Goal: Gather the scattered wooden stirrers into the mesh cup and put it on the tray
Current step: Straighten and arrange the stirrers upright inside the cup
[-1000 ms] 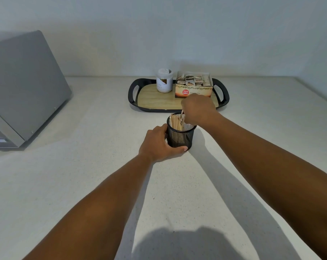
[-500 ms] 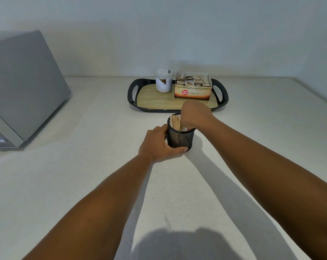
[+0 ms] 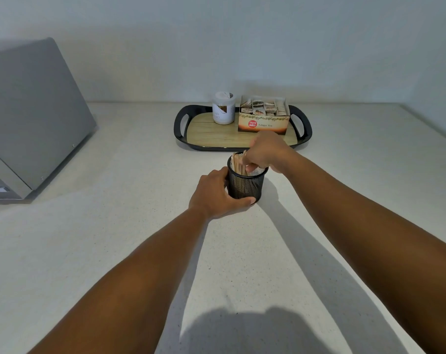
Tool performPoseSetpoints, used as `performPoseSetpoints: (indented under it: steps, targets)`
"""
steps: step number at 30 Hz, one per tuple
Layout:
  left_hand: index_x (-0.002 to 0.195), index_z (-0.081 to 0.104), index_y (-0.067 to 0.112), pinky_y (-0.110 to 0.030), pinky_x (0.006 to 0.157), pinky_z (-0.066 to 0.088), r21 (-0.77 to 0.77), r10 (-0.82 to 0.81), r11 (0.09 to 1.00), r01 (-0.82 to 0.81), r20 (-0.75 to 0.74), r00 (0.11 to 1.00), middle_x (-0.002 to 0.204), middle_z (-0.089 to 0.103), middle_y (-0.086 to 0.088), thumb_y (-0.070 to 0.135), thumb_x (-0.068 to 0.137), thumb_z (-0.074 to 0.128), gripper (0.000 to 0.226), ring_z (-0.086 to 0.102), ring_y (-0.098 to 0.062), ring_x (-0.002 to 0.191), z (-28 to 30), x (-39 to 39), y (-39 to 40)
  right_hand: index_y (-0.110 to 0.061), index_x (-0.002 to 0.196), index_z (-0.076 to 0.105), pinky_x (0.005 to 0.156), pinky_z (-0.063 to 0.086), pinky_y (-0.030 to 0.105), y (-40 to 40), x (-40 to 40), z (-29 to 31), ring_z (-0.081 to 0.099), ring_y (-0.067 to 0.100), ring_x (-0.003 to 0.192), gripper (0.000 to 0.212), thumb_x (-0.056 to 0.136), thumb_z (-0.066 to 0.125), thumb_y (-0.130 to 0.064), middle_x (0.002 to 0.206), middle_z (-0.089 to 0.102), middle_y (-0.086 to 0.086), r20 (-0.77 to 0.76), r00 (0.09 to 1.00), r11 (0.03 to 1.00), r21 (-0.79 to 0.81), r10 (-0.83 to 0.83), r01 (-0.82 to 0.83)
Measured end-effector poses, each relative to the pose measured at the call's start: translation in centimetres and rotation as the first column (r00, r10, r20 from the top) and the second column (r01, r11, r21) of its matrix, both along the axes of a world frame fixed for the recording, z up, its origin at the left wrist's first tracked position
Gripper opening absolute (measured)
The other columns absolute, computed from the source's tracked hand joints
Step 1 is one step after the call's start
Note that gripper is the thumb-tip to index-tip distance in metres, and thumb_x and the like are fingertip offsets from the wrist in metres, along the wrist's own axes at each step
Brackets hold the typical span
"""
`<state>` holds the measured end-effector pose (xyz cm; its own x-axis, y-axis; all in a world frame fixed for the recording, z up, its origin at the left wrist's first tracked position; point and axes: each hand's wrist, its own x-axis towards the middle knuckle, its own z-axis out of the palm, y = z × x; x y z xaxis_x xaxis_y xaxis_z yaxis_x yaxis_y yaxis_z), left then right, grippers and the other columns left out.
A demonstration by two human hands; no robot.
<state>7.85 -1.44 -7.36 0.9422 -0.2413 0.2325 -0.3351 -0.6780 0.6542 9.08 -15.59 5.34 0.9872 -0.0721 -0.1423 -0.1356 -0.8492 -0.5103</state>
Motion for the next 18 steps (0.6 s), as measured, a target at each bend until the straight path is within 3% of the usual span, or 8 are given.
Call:
performPoseSetpoints:
  steps: [5,8,13,18]
  targets:
    - [0.134,0.05,0.032,-0.031,0.083,0.062,-0.016,-0.004,1.0,0.005,0.019,1.0,0.121,0.066,0.01,0.084,0.055,0.071,0.097,0.065,-0.014,0.106,0.0,-0.1,0.1,-0.013,0.108,0.071,0.088,0.055,0.034,0.2,-0.1,-0.7,0.066,0.019,0.1,0.03,0.08,0.078,-0.019,0.107,0.07,0.005,0.163,0.985,0.998,0.012,0.054,-0.057]
    - [0.133,0.05,0.032,-0.029,0.082,0.062,-0.02,-0.006,1.0,0.007,0.026,1.0,0.12,0.066,0.011,0.084,0.056,0.071,0.096,0.064,-0.013,0.105,0.0,-0.1,0.0,-0.019,0.107,0.072,0.075,0.05,0.027,0.1,-0.2,-1.2,0.063,0.016,0.099,0.029,0.079,0.079,-0.022,0.107,0.07,0.0,0.245,0.966,0.997,0.003,0.077,-0.08]
    - [0.133,0.05,0.034,-0.029,0.082,0.062,-0.031,0.003,1.0,-0.002,0.033,0.999,0.118,0.067,0.012,0.083,0.054,0.073,0.095,0.064,-0.013,0.105,-0.1,-0.1,0.0,-0.014,0.099,0.073,0.079,0.05,0.027,-0.5,-0.3,-1.1,0.067,0.017,0.097,0.019,0.08,0.078,-0.015,0.101,0.072,0.003,0.285,0.95,0.991,-0.014,0.128,-0.13]
    - [0.137,0.047,0.032,-0.032,0.085,0.061,-0.015,-0.01,1.0,0.011,0.023,1.0,0.125,0.065,0.01,0.084,0.055,0.071,0.101,0.063,-0.015,0.11,-0.1,0.0,-0.1,-0.012,0.107,0.072,0.079,0.051,0.029,-0.5,-0.3,-0.2,0.06,0.02,0.103,0.021,0.086,0.067,-0.012,0.109,0.067,0.005,0.301,0.927,0.939,-0.323,0.224,-0.121]
